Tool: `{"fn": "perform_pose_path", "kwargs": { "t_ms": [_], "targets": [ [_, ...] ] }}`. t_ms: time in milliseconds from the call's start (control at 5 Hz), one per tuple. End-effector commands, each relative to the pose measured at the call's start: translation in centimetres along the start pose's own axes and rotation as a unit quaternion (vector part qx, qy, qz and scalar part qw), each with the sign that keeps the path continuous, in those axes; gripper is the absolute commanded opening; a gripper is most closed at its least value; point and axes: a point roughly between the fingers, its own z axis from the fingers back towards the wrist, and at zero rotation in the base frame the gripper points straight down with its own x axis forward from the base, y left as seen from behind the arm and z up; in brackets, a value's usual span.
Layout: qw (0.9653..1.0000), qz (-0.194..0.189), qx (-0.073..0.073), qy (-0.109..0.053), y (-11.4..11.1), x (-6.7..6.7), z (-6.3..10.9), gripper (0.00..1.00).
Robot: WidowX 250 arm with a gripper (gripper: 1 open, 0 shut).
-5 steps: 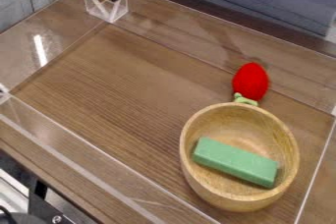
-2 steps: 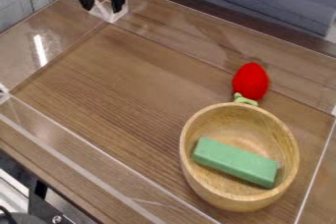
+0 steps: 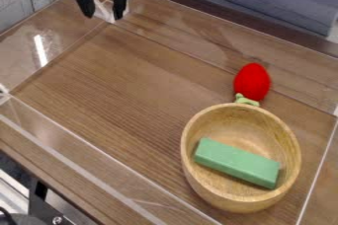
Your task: Move the red object to the right side of the table
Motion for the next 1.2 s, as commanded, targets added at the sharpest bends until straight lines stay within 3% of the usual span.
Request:
{"fn": "perform_pose_path", "kwargs": {
  "t_ms": [0, 400, 800, 1000],
  "targets": [
    [0.9995, 0.010, 0.003, -0.030, 0.1, 1.0, 1.2, 1.00],
    [0.9991, 0.014, -0.010, -0.037, 0.7, 1.3, 3.9, 1.00],
    [0.9982, 0.032, -0.014, -0.049, 0.7, 1.9, 4.5, 1.00],
    [0.9979, 0.031, -0.014, -0.054, 0.2, 1.9, 5.7, 1.00]
  ]
}}
